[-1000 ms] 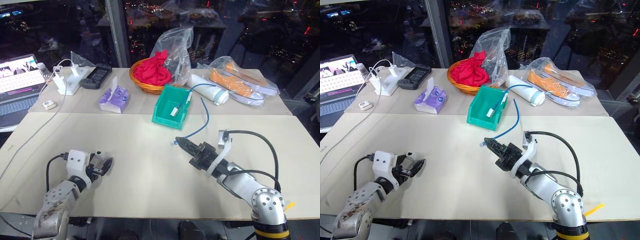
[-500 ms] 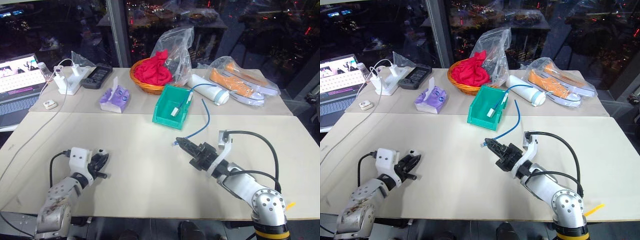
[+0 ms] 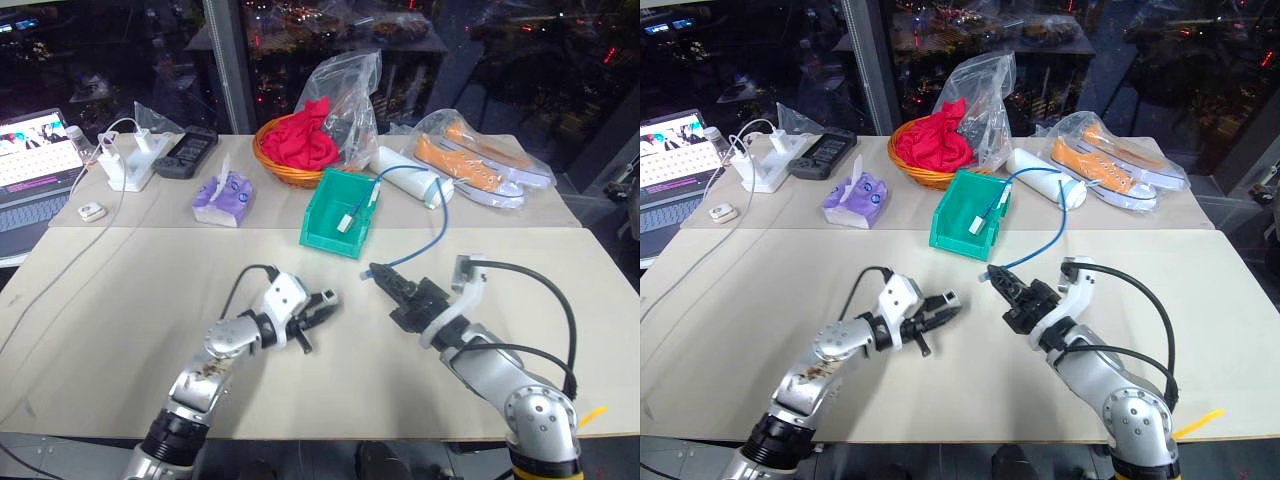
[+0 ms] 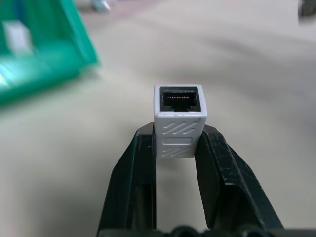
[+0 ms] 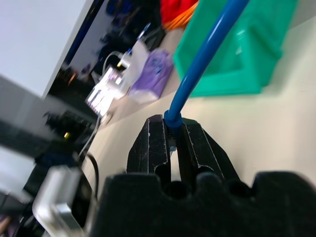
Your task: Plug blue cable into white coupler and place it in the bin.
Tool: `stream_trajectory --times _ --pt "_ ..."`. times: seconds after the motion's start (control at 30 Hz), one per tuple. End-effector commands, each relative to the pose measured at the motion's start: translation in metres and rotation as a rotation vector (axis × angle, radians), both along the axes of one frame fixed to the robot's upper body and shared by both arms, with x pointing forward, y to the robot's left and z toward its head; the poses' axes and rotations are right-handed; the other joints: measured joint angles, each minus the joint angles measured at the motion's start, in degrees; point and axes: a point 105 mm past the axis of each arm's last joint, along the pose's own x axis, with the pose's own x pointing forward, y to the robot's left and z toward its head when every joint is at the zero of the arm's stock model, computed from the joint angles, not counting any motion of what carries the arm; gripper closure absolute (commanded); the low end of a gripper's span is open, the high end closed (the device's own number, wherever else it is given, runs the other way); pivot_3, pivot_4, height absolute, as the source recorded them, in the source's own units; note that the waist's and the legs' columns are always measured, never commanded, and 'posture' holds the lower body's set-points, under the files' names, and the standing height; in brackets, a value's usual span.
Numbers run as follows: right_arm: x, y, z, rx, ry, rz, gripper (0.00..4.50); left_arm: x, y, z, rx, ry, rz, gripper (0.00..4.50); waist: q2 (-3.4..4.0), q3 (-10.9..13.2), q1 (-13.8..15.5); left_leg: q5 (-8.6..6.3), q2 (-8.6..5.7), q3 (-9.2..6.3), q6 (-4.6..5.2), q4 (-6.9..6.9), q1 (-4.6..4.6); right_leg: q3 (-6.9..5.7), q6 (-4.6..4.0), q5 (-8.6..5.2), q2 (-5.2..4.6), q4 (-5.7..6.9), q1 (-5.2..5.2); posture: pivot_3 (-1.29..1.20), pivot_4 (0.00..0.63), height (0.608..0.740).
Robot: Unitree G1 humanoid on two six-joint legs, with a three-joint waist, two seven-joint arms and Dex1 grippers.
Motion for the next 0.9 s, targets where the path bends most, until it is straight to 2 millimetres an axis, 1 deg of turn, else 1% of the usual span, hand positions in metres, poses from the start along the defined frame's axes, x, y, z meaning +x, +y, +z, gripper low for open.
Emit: stream_trajectory --times 0.03,0.1,0.17,0.23,0.33,0.43,0.63,0.9 --pt "-0.013 0.010 -0.006 -0.206 -0.019 0.025 4.50 -0.003 -0.020 -0.001 -0.036 0.013 -0.070 3.87 0.00 0.00 0.12 0.01 -0.01 0.00 -0.01 0.02 0.00 0.00 0.01 0.00 -0.01 0.00 0.03 0.00 0.150 0.722" --pt "-0.016 0.013 -0.013 -0.292 -0.014 0.031 4.50 -0.001 -0.022 -0.003 -0.033 0.018 -0.078 3.87 0.00 0.00 0.36 0.01 -0.02 0.00 -0.02 0.08 0.00 0.00 0.02 0.01 -0.01 -0.02 0.09 0.00 0.150 0.722" --pt "-0.018 0.015 -0.022 -0.427 -0.005 0.032 4.50 -0.004 -0.026 -0.006 -0.033 0.035 -0.128 3.87 0.01 -0.01 0.29 0.02 -0.02 0.00 -0.04 0.09 0.00 0.00 0.02 0.01 -0.01 -0.01 0.07 0.00 0.150 0.722" --pt "-0.018 0.016 -0.027 -0.500 -0.003 0.027 4.50 -0.007 -0.031 -0.008 -0.042 0.054 -0.166 3.87 0.02 -0.01 0.21 0.02 -0.02 0.00 -0.04 0.07 0.02 0.01 0.02 0.01 -0.01 0.00 0.08 0.00 0.150 0.722" --pt "-0.018 0.016 -0.026 -0.525 -0.010 0.020 4.50 -0.013 -0.037 -0.010 -0.034 0.064 -0.227 3.87 0.01 -0.02 0.27 0.02 -0.02 0.00 -0.04 0.07 0.02 0.01 0.02 0.01 -0.01 -0.02 0.08 0.00 0.150 0.722" --pt "-0.017 0.016 -0.027 -0.539 -0.008 0.015 4.50 -0.015 -0.039 -0.011 -0.020 0.061 -0.249 3.87 0.01 -0.02 0.30 0.02 -0.02 0.00 -0.04 0.07 0.02 0.01 0.02 0.01 -0.01 -0.02 0.09 0.00 0.150 0.722" --pt "-0.018 0.019 -0.025 -0.526 -0.017 0.036 4.50 -0.014 -0.042 -0.012 -0.022 0.061 -0.259 3.87 0.01 -0.02 0.41 0.02 -0.02 0.00 -0.04 0.07 0.02 0.01 0.02 0.01 -0.01 -0.03 0.10 0.00 0.150 0.722" --pt "-0.022 0.020 -0.029 -0.537 -0.002 0.079 4.50 -0.014 -0.043 -0.012 -0.028 0.061 -0.251 3.87 0.01 -0.02 0.59 0.02 -0.02 0.00 -0.04 0.08 0.03 0.01 0.02 0.01 -0.01 -0.03 0.11 0.00 0.150 0.722"
